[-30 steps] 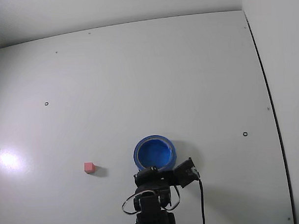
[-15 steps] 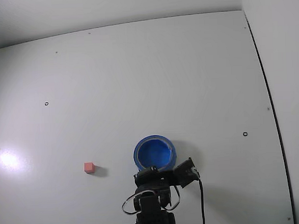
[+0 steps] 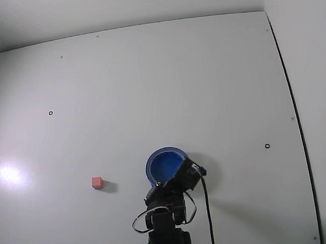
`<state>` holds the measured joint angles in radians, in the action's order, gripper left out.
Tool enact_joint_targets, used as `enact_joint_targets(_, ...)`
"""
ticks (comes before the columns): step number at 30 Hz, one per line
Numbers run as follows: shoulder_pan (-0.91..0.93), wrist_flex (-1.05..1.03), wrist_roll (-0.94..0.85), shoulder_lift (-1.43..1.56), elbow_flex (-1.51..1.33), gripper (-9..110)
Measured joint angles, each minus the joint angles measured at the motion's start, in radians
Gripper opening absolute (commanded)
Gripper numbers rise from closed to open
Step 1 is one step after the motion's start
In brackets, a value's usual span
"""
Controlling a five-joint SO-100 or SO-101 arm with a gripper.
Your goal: Grasp a block and put it in the bin.
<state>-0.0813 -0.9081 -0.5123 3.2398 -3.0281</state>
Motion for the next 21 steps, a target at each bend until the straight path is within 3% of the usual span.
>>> enact_joint_targets(5, -0.040, -0.072, -0.015, -0.140, 0.183, 10)
enact_joint_targets(10, -0.201, -0.164, -0.015, -0.492, 0.495, 19)
enact_joint_targets(21, -0.502, -0.213, -0.015, -1.065, 1.017, 20)
